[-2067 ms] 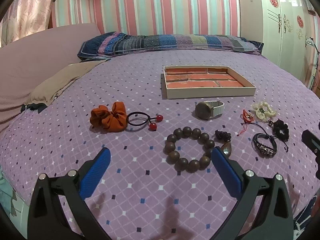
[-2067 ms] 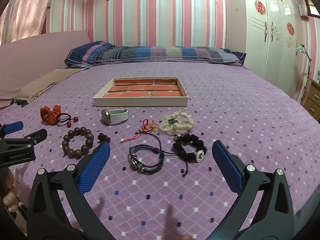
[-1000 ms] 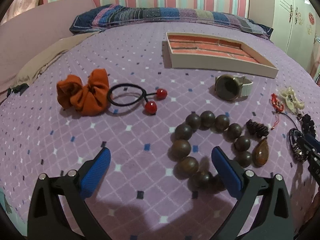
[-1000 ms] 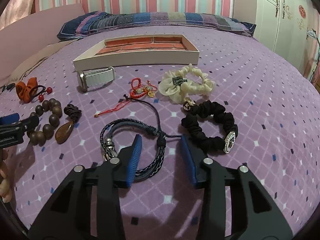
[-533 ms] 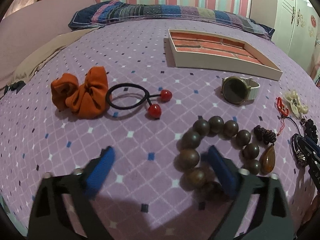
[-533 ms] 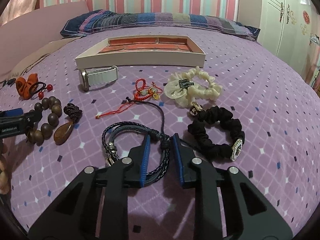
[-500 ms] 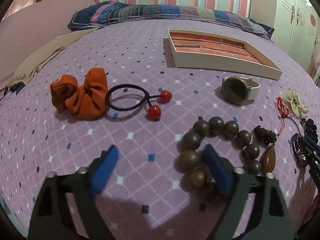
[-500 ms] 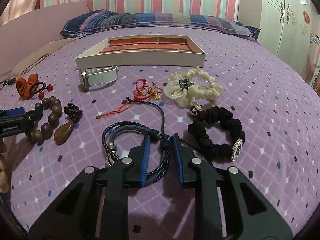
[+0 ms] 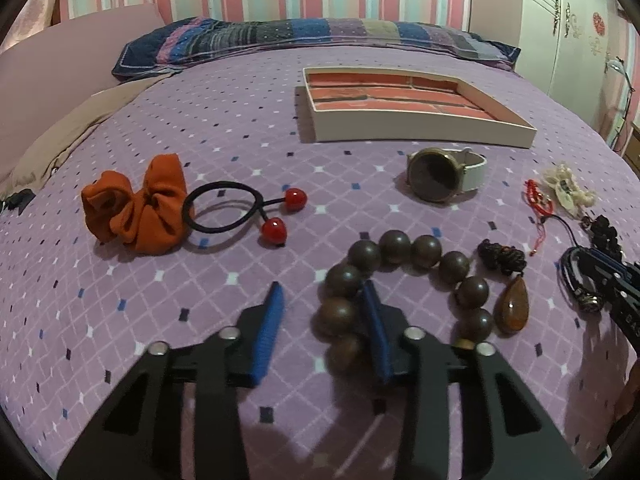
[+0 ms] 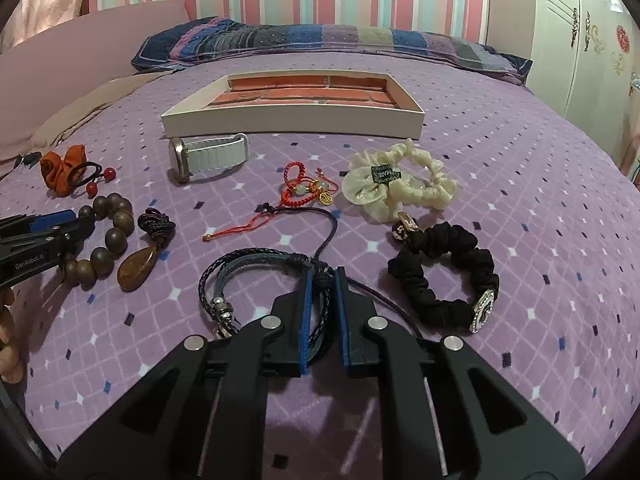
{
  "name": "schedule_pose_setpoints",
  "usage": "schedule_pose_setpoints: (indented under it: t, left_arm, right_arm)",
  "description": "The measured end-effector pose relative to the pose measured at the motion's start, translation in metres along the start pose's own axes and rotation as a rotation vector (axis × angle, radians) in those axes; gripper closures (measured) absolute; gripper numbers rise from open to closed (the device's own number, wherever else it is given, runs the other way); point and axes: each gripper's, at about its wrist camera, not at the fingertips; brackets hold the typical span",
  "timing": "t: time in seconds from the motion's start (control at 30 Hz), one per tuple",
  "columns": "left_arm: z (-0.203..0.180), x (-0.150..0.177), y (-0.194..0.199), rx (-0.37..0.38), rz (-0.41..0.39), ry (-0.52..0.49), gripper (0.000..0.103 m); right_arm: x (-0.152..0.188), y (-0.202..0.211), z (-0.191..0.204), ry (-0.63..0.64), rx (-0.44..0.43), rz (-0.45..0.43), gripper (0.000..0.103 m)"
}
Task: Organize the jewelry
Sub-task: 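Close the right tool on the leather bracelet while the left tool closes on the bead bracelet, then carry the leather bracelet in the right tool into the tray while the left tool carries the bead bracelet there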
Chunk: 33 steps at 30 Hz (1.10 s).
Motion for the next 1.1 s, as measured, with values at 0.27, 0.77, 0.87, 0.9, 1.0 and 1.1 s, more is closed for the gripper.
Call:
schedule_pose_setpoints:
  t: [0.27, 0.77, 0.87, 0.9, 1.0, 1.1]
  left_arm:
    - [-0.002, 0.000, 0.003, 0.025, -0.003, -0.007, 0.080]
    - [0.006, -0.011, 0.027, 0.098, -0.044, 0.032, 0.083]
    - [0.003, -0.018, 0.039, 0.116, -0.077, 0.017, 0.083]
    - [0.002, -0.020, 0.044, 0.128, -0.089, 0.013, 0.083]
    - [0.000, -0.027, 0.053, 0.148, -0.111, 0.006, 0.083]
    - [-0.003, -0.037, 0.060, 0.156, -0.132, -0.004, 0.083]
  right_arm:
    - [-0.004, 0.006, 0.000, 0.017, -0.007, -0.012, 0.092]
    - [-0.021, 0.016, 0.000, 0.031, -0.018, -0.054, 0.092]
    - [-0.028, 0.020, 0.000, 0.031, -0.024, -0.071, 0.092]
    - [-0.031, 0.022, 0.000, 0.032, -0.026, -0.079, 0.092]
    - [-0.039, 0.022, 0.000, 0.030, -0.033, -0.089, 0.092]
    - [-0.046, 0.021, -0.001, 0.029, -0.041, -0.096, 0.092]
Point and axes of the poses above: each gripper's, at about its wrist camera, not at the fingertips, and y roughly against the way its jaws point, z to its left, x to its underside, and after that the axes turned 8 degrees about -x, right-handed
